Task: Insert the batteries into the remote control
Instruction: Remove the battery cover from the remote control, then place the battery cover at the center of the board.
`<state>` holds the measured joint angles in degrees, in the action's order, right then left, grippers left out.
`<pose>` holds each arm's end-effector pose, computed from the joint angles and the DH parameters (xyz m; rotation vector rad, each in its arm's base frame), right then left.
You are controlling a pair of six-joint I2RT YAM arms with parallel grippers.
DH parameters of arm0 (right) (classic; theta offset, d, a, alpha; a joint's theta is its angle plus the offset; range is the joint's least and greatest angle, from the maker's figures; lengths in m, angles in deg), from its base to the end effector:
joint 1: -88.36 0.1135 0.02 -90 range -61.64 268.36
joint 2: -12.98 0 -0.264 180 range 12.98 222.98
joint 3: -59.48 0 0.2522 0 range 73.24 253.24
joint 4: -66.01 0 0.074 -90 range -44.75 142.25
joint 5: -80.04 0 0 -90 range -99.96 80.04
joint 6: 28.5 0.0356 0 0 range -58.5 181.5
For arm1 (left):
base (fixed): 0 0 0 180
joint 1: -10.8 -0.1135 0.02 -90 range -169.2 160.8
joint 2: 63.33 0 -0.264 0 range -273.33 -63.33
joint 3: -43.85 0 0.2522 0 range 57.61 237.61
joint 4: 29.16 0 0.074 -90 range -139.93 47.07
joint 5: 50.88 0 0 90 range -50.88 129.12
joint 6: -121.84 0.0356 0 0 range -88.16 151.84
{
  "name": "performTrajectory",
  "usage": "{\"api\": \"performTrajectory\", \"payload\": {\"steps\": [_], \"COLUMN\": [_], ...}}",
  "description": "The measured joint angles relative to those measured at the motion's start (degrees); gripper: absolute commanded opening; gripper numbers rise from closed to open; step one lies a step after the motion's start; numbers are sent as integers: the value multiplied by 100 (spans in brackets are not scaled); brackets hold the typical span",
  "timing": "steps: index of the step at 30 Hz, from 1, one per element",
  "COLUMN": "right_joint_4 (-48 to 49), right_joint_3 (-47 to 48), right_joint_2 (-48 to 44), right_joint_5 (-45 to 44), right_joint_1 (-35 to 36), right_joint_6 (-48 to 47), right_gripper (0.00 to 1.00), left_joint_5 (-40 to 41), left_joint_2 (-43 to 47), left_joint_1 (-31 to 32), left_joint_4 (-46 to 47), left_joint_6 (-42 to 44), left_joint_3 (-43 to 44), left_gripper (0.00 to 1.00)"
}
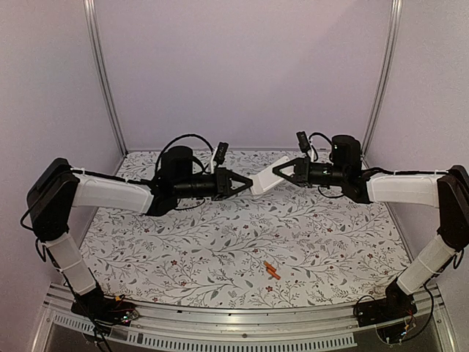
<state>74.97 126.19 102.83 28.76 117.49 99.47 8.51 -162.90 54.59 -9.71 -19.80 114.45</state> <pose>0.2948 0.1898 0.2535 -0.3795 1.9739 1.4022 0.2674 -0.2814 0.2344 0.3226 2.0108 -1.6074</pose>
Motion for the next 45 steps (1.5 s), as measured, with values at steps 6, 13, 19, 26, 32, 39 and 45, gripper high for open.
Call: {"api": "performTrajectory", "payload": {"steps": [6,13,19,26,32,39,45], "right_joint_4": [74,46,2,-7,-144,-435,-634], "right_joint_3": [0,0,-2,-83,-310,-396,-433], "right_joint_2": [2,295,367,293,-22,-332,-352], "right_joint_5": [144,26,11,70,195,264,350], "right_joint_1": [-44,-267,-269,-398,-511,-520,-520], "right_joint_6": [90,107,107,105,76,-101,-260], "right_gripper": [0,0,0,0,0,0,0], "left_joint_5": [-313,-625,-592,-192,612,1521,1847], "left_joint_2": [44,262,297,599,789,798,588], "left_joint_1": [0,0,-59,-142,-157,-162,-162], "left_joint_4": [748,1631,1611,299,-1609,-3661,-4597], "left_joint_6": [-184,-374,-376,-63,201,221,90], "left_joint_3": [-214,-321,-468,-520,-365,-15,37], "left_gripper": [0,0,0,0,0,0,0]}}
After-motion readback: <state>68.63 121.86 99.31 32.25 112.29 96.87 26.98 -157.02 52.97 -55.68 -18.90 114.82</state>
